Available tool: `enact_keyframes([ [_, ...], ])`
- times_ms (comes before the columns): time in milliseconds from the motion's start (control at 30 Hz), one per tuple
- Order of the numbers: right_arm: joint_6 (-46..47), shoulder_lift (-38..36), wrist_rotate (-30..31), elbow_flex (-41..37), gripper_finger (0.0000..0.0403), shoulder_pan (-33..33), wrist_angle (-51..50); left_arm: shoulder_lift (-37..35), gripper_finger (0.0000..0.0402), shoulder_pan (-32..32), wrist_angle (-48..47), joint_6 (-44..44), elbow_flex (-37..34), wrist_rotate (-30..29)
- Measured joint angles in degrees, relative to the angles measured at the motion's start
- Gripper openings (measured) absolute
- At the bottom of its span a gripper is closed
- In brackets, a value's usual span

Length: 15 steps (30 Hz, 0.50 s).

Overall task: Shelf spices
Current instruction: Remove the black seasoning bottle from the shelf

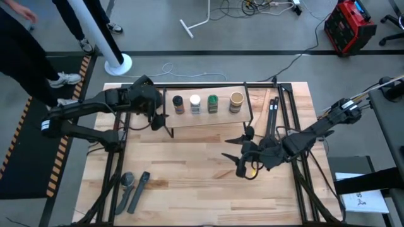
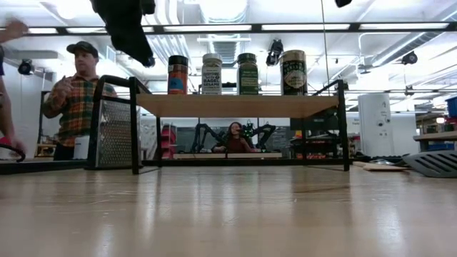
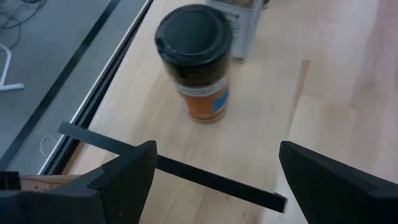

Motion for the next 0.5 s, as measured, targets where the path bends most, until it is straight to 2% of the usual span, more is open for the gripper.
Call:
enact_keyframes([
  [133,-0.19,0.86,0.00,0.00,0.0222,-0.59,0.47,2.49,0.0327,1.25,0.33,1.04,0.00,2.79],
  [500,-0.01,0.87,-1.68,-0.13,0.0215,-0.66,0.33,9.69,0.0327,4.98,4.10,6.06,0.44,2.74],
])
